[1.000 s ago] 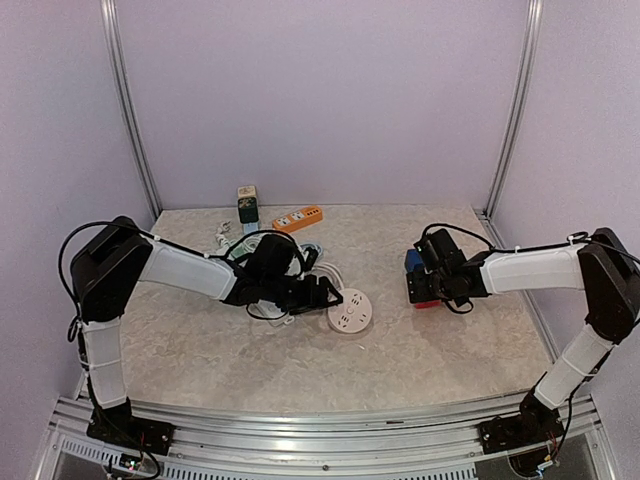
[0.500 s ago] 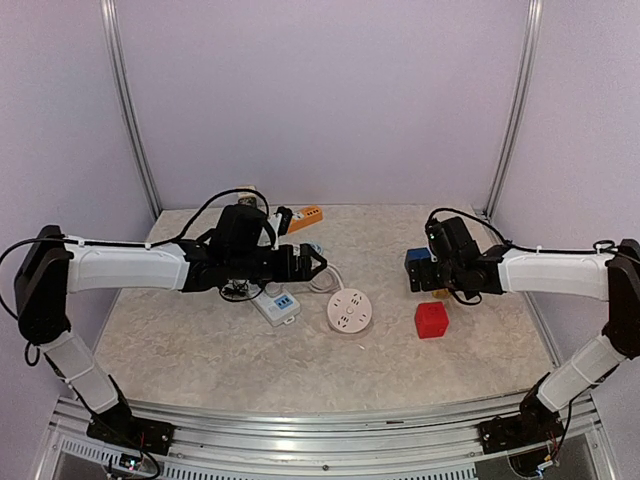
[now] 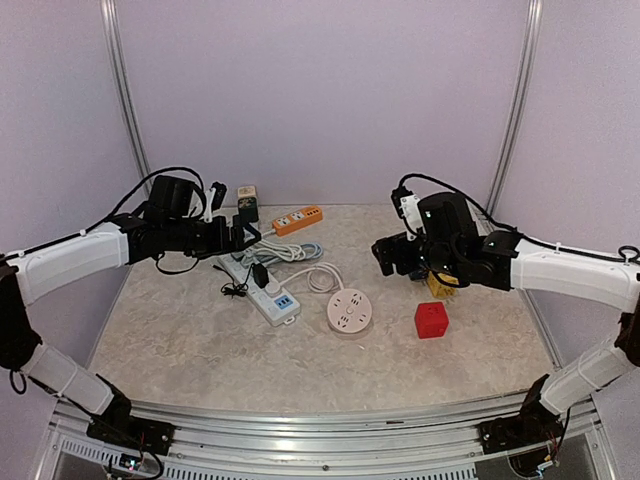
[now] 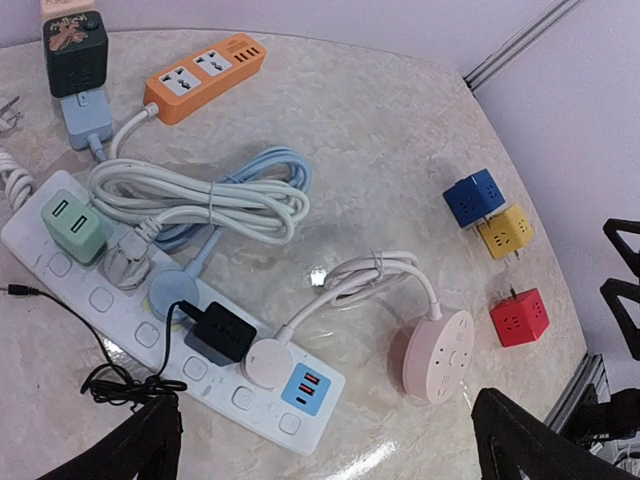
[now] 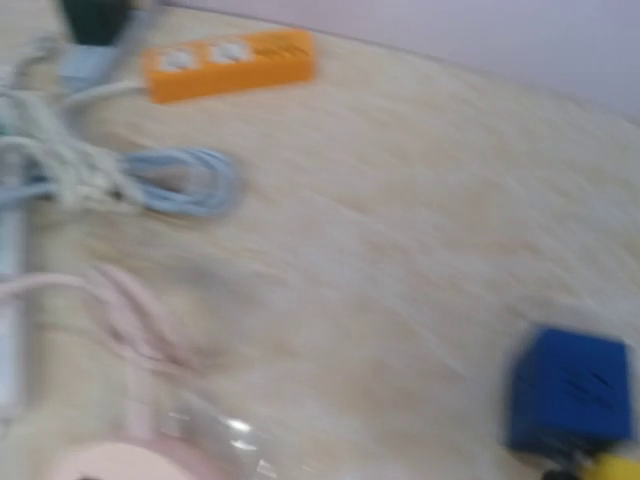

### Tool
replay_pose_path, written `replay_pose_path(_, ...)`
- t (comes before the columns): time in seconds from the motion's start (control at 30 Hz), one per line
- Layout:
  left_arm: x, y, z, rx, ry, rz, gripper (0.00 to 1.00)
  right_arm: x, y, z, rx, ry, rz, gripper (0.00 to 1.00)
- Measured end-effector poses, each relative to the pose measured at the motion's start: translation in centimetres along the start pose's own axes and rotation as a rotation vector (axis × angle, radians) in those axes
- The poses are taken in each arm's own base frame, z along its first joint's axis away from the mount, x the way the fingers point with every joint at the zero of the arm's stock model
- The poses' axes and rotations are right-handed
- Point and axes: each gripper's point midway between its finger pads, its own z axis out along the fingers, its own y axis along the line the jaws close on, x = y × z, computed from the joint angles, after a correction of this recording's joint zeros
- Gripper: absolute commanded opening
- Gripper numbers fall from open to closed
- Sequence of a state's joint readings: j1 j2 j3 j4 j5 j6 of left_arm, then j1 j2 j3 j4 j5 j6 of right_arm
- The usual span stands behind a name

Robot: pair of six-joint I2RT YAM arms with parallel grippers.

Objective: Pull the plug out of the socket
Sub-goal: Move the socket to the center of the board.

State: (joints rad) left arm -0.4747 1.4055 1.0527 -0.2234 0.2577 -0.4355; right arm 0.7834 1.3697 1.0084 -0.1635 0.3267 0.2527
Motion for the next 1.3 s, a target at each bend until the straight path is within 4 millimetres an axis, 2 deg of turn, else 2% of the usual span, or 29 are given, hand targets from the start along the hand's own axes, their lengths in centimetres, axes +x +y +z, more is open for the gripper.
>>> replay_pose_path(0.17,-2.0,1.8,-1.5,-0.021,0.004,0.021,0.99,-1.2,6.5,1.3,-0.112,-0.007,-0.079,0.92)
replay_pose_path(0.27,-2.9,3.6,-2.2,-0.043,-0.012,0.015,0.99,-0.4,10.2,2.9,-0.177,0.024,-0.111,0.91)
replay_pose_path(0.47,-3.7,7.5,-3.7,-0.099,-0.018,-0.014,0.99,1.9,15.4,6.4,-0.253,0.113,-0.122,0.9)
replay_pose_path(0.6,-3.7,9.0,-4.4,-0.129,-0.011,-0.03,0.99,3.0,17.0,7.6,-0.288,0.155,-0.086,0.89)
replay_pose_path(0.77,-3.6,8.6,-4.5,-0.108,-0.008,-0.03,0.99,3.3,19.1,9.3,-0.323,0.185,-0.056,0.81)
replay_pose_path(0.9,-3.5,8.4,-4.6,-0.097,-0.004,-0.031,0.99,3.3,20.6,10.9,-0.337,0.204,-0.035,0.78)
replay_pose_path(1.13,-3.6,8.5,-5.4,-0.129,-0.011,-0.022,0.99,4.7,22.0,13.4,-0.315,0.252,-0.028,0.76)
replay_pose_path(1.3,-3.9,8.4,-6.0,-0.145,-0.027,-0.012,0.99,4.7,22.9,15.1,-0.296,0.255,-0.039,0.75)
